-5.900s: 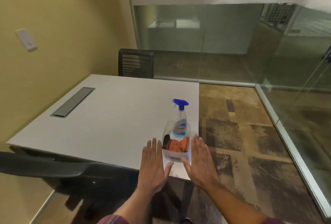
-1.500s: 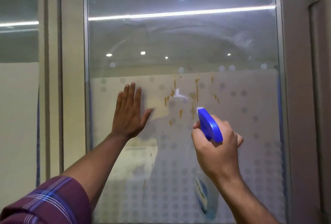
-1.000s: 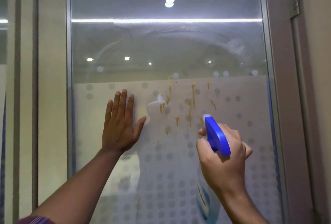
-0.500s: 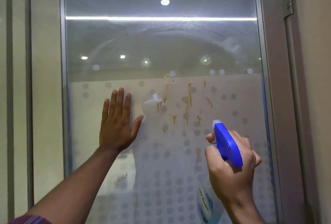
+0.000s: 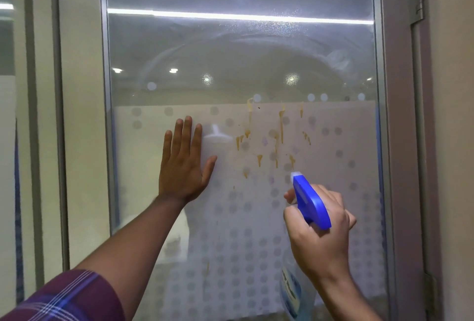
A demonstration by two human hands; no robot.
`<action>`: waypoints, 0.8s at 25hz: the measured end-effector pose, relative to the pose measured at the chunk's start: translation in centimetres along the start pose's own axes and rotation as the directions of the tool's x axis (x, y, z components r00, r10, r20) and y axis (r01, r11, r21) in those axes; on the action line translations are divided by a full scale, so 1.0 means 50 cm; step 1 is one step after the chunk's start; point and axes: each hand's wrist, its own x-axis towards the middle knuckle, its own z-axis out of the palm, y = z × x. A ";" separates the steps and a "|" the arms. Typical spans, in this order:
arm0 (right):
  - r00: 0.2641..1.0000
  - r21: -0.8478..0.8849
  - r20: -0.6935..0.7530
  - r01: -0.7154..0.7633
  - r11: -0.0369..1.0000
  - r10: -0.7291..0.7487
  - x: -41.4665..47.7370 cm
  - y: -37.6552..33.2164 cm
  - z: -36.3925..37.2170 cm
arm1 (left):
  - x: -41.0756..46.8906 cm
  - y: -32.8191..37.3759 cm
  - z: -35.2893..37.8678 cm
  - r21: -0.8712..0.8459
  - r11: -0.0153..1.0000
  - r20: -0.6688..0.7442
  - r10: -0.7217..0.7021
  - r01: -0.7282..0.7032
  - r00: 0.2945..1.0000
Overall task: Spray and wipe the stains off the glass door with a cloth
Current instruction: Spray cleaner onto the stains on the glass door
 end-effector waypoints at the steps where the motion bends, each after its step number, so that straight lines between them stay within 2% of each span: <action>1: 1.000 0.020 0.022 -0.017 1.000 0.016 -0.006 -0.005 0.002 | -0.002 0.002 -0.005 -0.019 1.000 0.014 -0.005 0.005 1.000; 8: 0.966 0.230 0.204 -0.206 0.951 0.159 -0.022 -0.012 0.000 | -0.043 0.008 -0.093 -0.111 0.993 0.193 -0.020 0.042 0.981; 13: 0.935 0.344 0.290 -0.302 0.889 0.205 -0.036 -0.035 -0.011 | -0.110 0.041 -0.191 -0.176 0.982 0.284 -0.022 0.075 0.959; 17: 0.893 0.460 0.396 -0.396 0.795 0.215 -0.052 -0.051 -0.039 | -0.179 0.123 -0.296 -0.373 0.887 0.430 -0.093 0.271 0.898; 20: 0.830 0.493 0.528 -0.473 0.730 0.182 -0.069 -0.058 -0.077 | -0.240 0.208 -0.385 -0.480 0.721 0.610 -0.135 0.499 0.781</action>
